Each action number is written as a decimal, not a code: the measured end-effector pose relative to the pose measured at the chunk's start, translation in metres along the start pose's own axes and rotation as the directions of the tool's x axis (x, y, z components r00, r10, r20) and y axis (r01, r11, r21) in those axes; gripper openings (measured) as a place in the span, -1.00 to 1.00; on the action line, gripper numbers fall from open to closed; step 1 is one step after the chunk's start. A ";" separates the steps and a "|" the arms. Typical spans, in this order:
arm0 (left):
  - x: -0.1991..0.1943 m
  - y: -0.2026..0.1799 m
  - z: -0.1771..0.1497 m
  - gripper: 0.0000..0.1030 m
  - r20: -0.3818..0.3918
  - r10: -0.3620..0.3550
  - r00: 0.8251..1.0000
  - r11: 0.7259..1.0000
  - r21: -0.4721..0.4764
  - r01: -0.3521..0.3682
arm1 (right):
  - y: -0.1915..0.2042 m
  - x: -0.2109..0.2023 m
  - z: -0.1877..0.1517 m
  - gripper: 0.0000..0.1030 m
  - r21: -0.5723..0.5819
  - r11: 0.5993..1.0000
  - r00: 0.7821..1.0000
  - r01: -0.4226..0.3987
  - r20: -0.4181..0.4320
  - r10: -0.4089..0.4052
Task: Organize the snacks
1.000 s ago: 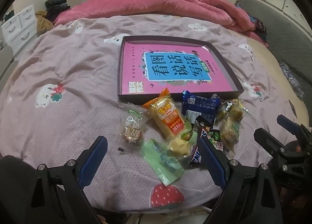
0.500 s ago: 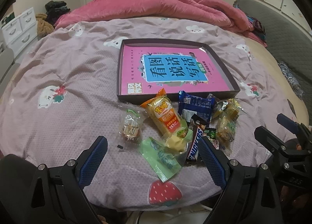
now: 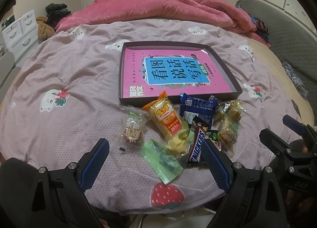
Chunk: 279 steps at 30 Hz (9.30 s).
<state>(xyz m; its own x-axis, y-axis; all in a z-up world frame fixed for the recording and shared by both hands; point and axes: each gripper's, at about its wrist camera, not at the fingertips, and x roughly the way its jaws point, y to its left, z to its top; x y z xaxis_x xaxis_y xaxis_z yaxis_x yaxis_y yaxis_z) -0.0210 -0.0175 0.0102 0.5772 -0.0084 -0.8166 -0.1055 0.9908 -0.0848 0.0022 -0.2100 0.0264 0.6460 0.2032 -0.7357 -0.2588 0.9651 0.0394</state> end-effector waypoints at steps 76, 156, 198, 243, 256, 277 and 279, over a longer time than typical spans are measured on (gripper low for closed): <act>0.086 0.057 0.011 0.83 -0.171 0.041 0.984 0.992 -0.109 -0.060 | -0.047 0.077 0.010 0.98 0.198 0.980 0.984 -0.037 -0.164 0.071; 0.088 0.060 0.010 -0.21 -0.183 -0.097 0.978 0.986 -0.153 0.069 | -0.060 0.092 0.065 -0.51 0.210 0.949 0.972 -0.236 0.059 0.229; 0.152 0.035 0.097 -0.20 -0.105 -0.132 0.986 0.978 -0.173 0.113 | -0.076 0.143 0.065 -0.48 0.272 0.946 0.979 -0.174 -0.057 0.197; 0.056 0.030 0.061 0.48 -0.058 -0.178 0.982 0.984 -0.026 0.177 | -0.045 0.084 0.042 0.11 0.248 0.927 0.954 -0.280 -0.039 0.298; 0.052 0.022 0.039 0.51 -0.109 -0.194 0.975 0.980 0.029 0.199 | -0.033 0.071 0.028 0.14 0.252 0.933 0.955 -0.257 -0.084 0.286; 0.080 0.003 0.012 0.52 -0.280 -0.234 0.931 0.961 0.081 0.266 | -0.030 0.090 -0.004 0.29 0.340 0.918 0.912 -0.204 -0.274 0.304; 0.082 0.004 0.012 0.52 -0.285 -0.240 0.928 0.959 0.076 0.272 | -0.029 0.094 -0.006 0.29 0.358 0.911 0.904 -0.206 -0.287 0.318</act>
<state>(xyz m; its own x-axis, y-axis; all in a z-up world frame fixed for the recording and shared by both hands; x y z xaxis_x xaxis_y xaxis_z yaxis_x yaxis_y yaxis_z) 0.0357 -0.0128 -0.0502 0.3298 -0.2844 -0.9002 0.1171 0.9585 -0.2599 0.0669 -0.2201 -0.0480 0.2956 0.4428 -0.8465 -0.1116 0.8960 0.4298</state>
